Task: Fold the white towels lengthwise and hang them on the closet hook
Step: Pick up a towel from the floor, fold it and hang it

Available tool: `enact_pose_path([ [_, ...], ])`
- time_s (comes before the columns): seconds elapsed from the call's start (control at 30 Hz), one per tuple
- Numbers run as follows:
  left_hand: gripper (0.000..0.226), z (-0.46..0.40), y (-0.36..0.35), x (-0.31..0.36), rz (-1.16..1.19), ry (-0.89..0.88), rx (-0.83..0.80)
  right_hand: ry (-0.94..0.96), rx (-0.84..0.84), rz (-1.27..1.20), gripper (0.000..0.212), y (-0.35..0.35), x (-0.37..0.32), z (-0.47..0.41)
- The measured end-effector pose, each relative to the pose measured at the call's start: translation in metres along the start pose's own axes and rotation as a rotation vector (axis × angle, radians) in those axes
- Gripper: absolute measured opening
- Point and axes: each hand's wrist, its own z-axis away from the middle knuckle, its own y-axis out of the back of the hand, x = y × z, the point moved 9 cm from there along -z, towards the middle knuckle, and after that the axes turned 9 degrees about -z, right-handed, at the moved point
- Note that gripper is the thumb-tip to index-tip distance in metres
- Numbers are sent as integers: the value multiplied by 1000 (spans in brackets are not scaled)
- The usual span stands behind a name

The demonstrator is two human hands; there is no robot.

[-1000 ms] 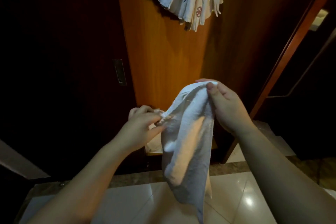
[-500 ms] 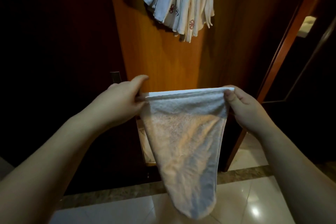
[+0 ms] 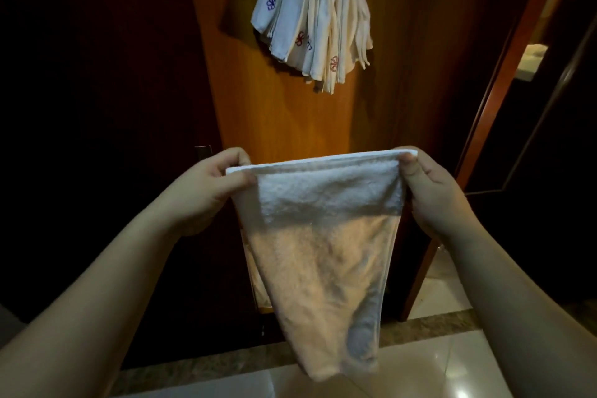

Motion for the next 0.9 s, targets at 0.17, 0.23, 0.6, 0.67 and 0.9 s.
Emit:
enact_pose_path([
  [0.17,11,10,-5,-9,520,-13,169,-4,6,-104,50,-13,-8,-5],
  [0.23,21,16,-23,-24,510,117,74,-11,27,-91,53,-15,-9,-5],
  [0.6,28,19,-26,-37,555,182,112,-10,148,13,42,-4,3,9],
  [0.67,28,19,-29,-42,562,205,107,-49,71,-89,50,-9,9,11],
  [0.9,26,24,-43,-60,528,240,45,-673,-361,-795,71,-49,80,51],
])
